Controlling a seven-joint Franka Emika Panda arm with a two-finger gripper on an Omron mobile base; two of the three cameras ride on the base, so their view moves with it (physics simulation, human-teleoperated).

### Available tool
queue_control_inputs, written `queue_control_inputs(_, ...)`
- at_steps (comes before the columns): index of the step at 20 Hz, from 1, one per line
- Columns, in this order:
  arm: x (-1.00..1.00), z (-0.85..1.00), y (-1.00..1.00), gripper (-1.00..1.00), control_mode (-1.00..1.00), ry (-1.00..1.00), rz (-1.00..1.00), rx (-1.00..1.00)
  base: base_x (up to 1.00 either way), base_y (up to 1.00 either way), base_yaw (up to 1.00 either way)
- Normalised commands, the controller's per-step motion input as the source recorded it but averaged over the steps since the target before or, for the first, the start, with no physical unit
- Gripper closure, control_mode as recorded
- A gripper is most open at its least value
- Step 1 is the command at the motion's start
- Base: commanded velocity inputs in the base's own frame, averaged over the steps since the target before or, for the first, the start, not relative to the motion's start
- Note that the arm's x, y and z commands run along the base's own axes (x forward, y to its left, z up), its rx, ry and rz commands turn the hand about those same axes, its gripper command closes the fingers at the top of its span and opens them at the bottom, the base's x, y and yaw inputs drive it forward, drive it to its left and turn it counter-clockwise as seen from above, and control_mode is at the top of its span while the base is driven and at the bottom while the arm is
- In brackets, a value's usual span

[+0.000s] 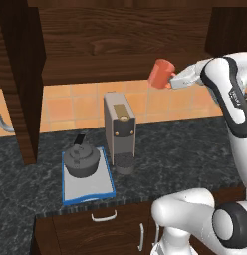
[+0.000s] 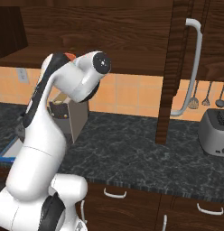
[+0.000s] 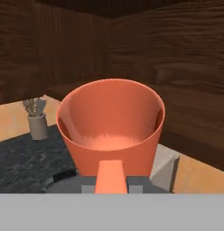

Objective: Pick the kettle from the counter and place it on the tray. Then pick the mug from the cabinet and place it on the tray. Then close the cabinet doors.

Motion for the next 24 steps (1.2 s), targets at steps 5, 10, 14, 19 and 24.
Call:
queue_control_inputs(5, -0.49, -0.24, 0.80, 1.00, -1.00, 0.05, 0.51, -0.11, 0.00, 0.00, 0.00)
queue_control_inputs(10, -0.21, -0.66, 0.87, 1.00, -1.00, 0.06, 0.15, -0.17, 0.00, 0.00, 0.00)
queue_control_inputs(14, -0.23, -1.00, 0.99, 1.00, -1.00, 0.03, 0.16, -0.18, 0.00, 0.00, 0.00)
queue_control_inputs(19, -0.14, -1.00, 0.84, 1.00, -1.00, 0.11, 0.21, -0.15, 0.00, 0.00, 0.00)
queue_control_inputs(24, 0.00, -1.00, 0.61, 1.00, -1.00, 0.08, 0.19, -0.04, 0.00, 0.00, 0.00)
